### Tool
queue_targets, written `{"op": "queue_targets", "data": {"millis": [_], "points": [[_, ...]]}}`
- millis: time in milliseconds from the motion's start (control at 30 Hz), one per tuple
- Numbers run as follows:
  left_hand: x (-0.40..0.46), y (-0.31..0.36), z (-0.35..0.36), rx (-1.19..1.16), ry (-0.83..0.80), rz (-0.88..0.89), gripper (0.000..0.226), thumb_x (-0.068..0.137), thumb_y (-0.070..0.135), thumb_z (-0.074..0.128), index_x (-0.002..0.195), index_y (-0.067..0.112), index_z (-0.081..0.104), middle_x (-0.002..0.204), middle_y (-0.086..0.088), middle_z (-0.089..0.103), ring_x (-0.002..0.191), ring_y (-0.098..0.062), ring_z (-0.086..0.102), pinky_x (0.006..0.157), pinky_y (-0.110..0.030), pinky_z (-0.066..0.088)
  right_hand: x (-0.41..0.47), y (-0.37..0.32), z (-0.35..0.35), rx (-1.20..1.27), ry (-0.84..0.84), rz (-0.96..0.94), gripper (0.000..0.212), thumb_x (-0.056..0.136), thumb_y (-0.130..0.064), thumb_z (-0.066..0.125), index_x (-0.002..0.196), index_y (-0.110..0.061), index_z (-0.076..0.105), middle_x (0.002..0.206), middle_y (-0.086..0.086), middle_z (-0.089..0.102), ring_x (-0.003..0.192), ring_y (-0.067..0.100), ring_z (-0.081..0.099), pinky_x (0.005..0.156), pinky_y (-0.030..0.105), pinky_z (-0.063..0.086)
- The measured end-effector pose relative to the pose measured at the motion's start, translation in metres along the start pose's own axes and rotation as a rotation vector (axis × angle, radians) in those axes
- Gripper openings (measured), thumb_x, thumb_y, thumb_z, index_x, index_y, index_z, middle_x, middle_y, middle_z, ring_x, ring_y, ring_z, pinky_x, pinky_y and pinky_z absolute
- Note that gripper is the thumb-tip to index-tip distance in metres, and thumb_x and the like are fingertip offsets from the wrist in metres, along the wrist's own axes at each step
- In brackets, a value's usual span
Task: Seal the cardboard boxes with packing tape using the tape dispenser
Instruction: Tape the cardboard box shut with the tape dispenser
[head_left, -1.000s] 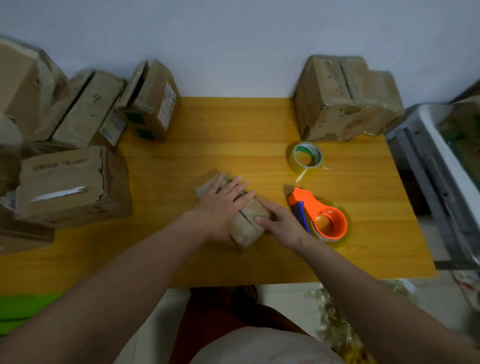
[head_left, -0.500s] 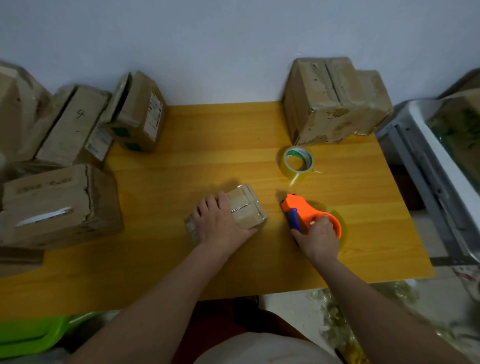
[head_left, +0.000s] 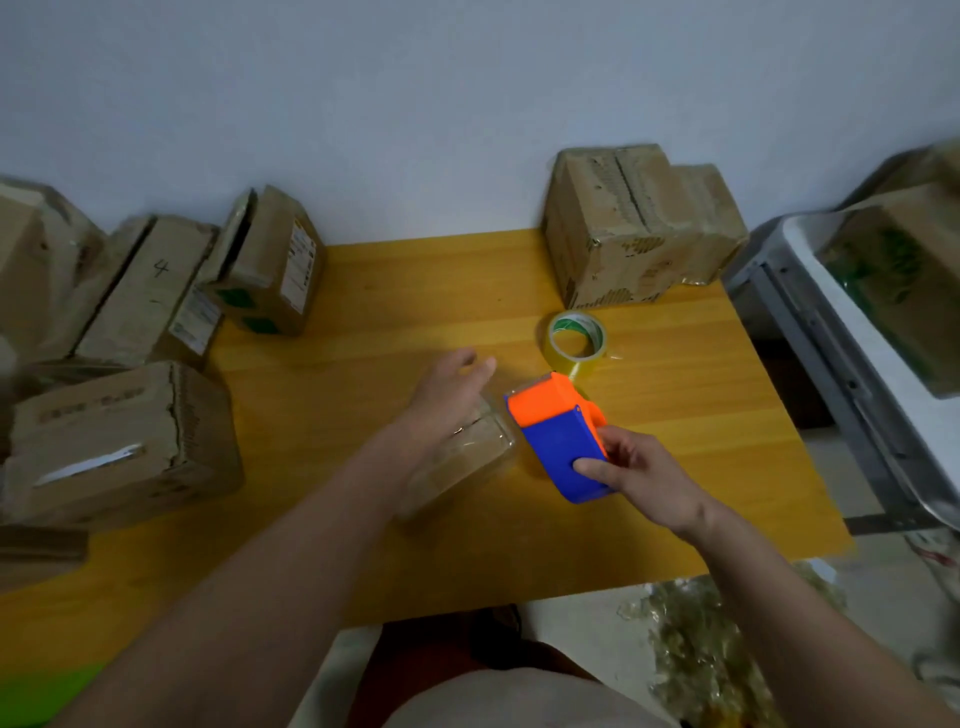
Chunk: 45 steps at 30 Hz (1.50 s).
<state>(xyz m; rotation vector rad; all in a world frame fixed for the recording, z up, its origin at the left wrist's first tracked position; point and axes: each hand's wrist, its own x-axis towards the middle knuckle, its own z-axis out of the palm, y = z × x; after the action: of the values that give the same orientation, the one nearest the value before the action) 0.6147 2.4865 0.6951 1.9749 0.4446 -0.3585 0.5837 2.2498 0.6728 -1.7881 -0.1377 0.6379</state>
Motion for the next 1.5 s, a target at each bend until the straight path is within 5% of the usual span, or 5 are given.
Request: {"op": "queue_targets", "data": {"millis": [167, 533, 667, 967, 1500], "points": [[-0.008, 0.019, -0.002, -0.248, -0.207, -0.011, 0.039, 0.103, 0.031, 0.041, 0.094, 0.01, 0.072, 0.097, -0.004, 0.071, 0.086, -0.009, 0.067, 0.088, -0.025, 0.047, -0.012, -0.016, -0.003, 0.021, -0.122, 0.045, 0.016, 0.089, 0.0, 0.061, 0.103, 0.007, 0.063, 0.099, 0.014, 0.071, 0.089, 0.02, 0.068, 0.075, 0.03, 0.054], [-0.018, -0.005, 0.006, -0.494, -0.144, -0.156, 0.019, 0.091, 0.003, 0.062, 0.107, -0.008, 0.065, 0.069, -0.003, 0.068, 0.056, -0.004, 0.064, 0.056, -0.016, 0.055, -0.022, -0.035, 0.021, 0.103, 0.009, 0.188, 0.024, 0.087, -0.026, 0.067, 0.07, -0.01, 0.064, 0.063, 0.003, 0.066, 0.053, 0.012, 0.059, 0.05, 0.02, 0.043], [-0.013, -0.012, 0.007, -0.453, -0.002, -0.178, 0.005, 0.09, 0.004, 0.064, 0.09, -0.001, 0.066, 0.081, -0.009, 0.064, 0.065, -0.013, 0.059, 0.057, -0.019, 0.052, -0.022, -0.047, 0.025, 0.056, -0.003, 0.23, 0.024, 0.084, -0.027, 0.071, 0.075, -0.006, 0.064, 0.063, 0.003, 0.068, 0.051, 0.011, 0.061, 0.048, 0.02, 0.044], [0.017, -0.025, 0.005, -0.388, 0.203, -0.091, 0.027, 0.086, -0.002, 0.066, 0.064, 0.013, 0.064, 0.051, 0.008, 0.064, 0.051, -0.006, 0.06, 0.068, -0.023, 0.054, -0.03, -0.067, 0.015, -0.004, -0.067, 0.392, 0.03, 0.085, -0.033, 0.07, 0.083, -0.004, 0.067, 0.063, 0.001, 0.072, 0.049, 0.008, 0.064, 0.046, 0.017, 0.047], [0.066, -0.038, 0.005, 0.054, 0.129, 0.069, 0.017, 0.087, -0.006, 0.063, 0.099, -0.001, 0.074, 0.105, -0.015, 0.072, 0.097, -0.021, 0.066, 0.085, -0.021, 0.047, 0.005, -0.047, 0.031, -0.17, 0.1, 0.494, 0.043, 0.078, -0.047, 0.074, 0.07, -0.007, 0.062, 0.066, 0.007, 0.068, 0.053, 0.016, 0.061, 0.053, 0.024, 0.044]]}}
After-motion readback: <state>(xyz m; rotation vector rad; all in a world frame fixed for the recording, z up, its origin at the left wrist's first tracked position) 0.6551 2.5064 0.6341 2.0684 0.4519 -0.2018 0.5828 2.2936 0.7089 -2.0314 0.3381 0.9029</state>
